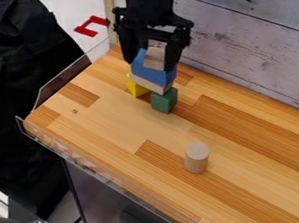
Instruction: Remove the block from the tower to put it on top of the cylinder
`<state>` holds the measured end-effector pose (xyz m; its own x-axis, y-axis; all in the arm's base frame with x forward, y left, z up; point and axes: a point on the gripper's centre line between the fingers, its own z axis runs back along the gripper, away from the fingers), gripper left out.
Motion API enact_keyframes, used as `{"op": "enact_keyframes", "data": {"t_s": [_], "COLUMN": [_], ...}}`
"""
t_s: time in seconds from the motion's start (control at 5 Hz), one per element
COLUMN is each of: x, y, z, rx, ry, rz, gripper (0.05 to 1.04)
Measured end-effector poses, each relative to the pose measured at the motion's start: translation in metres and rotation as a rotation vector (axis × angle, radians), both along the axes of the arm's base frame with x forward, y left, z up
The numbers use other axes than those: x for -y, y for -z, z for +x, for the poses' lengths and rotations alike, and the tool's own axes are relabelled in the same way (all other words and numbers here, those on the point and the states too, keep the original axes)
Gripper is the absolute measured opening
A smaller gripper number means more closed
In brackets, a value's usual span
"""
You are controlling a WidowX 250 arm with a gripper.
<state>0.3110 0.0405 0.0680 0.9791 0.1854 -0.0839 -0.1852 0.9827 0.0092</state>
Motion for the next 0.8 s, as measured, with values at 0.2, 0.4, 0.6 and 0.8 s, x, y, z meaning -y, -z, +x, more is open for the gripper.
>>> {"op": "enact_keyframes", "data": {"t_s": [0.2, 0.4, 0.6, 0.8], "x": [-0.0007, -0.0013, -0.0017, -0.0038], "y": [0.0008, 0.0049, 0.0072, 0.0088], "z": [0.0019, 0.0026, 0.0058, 0.0086], "rx": [0.002, -0.011, -0.015, -0.022], "ry": [-0.005, -0.009, -0.012, -0.019], "rz": [0.0, -0.001, -0.001, 0.0], "gripper": [1.001, 1.001, 1.001, 1.001]}}
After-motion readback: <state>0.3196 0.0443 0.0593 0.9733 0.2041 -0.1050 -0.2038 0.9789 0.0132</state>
